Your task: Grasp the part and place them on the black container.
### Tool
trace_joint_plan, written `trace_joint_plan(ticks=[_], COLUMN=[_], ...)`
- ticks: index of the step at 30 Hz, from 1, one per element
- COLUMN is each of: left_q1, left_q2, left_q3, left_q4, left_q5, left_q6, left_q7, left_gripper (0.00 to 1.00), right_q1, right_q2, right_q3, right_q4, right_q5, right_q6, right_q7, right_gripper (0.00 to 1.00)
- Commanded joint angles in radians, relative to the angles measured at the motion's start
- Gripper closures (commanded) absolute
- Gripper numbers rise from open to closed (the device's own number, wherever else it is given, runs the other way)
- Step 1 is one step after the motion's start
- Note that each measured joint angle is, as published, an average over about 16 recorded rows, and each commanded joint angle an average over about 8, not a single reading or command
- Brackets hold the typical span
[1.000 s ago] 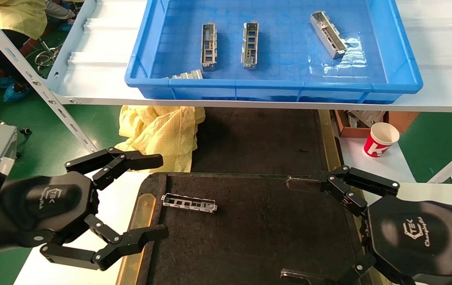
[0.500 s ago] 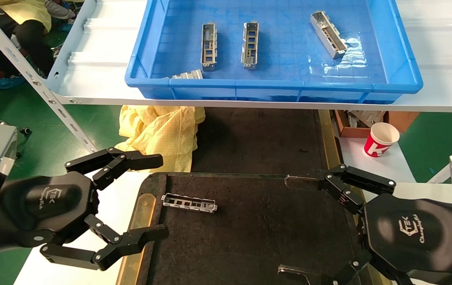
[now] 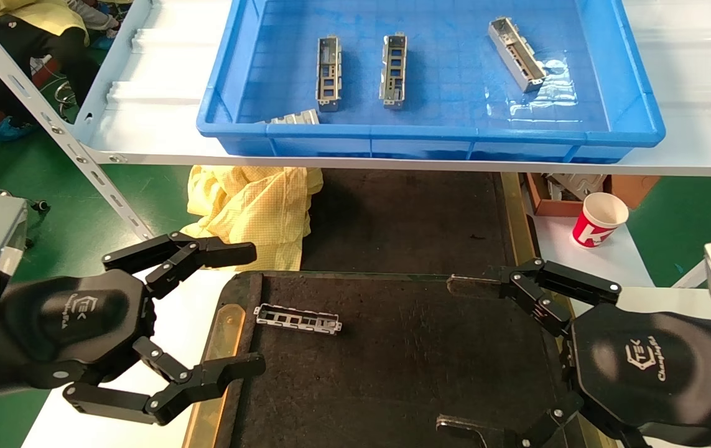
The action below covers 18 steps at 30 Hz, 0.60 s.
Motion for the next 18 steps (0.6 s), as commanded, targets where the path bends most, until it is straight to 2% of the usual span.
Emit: trace_joint_plan(ticks=[1, 18], left_q1=[0.0, 0.0], left_q2=[0.0, 0.0], left_q3=[0.0, 0.0], left_q4=[0.0, 0.0], left_q5=[0.0, 0.0], left_q6=[0.0, 0.0], left_q7=[0.0, 0.0], left_gripper=[0.0, 0.0], right_q1=[0.0, 0.001], right_q2=[0.0, -0.001], right_q3=[0.0, -0.001], right_q4=[0.0, -0.001], right_q5=[0.0, 0.0], right_q6=[0.0, 0.001], right_q7=[0.0, -0.001], right_gripper=[0.0, 0.0])
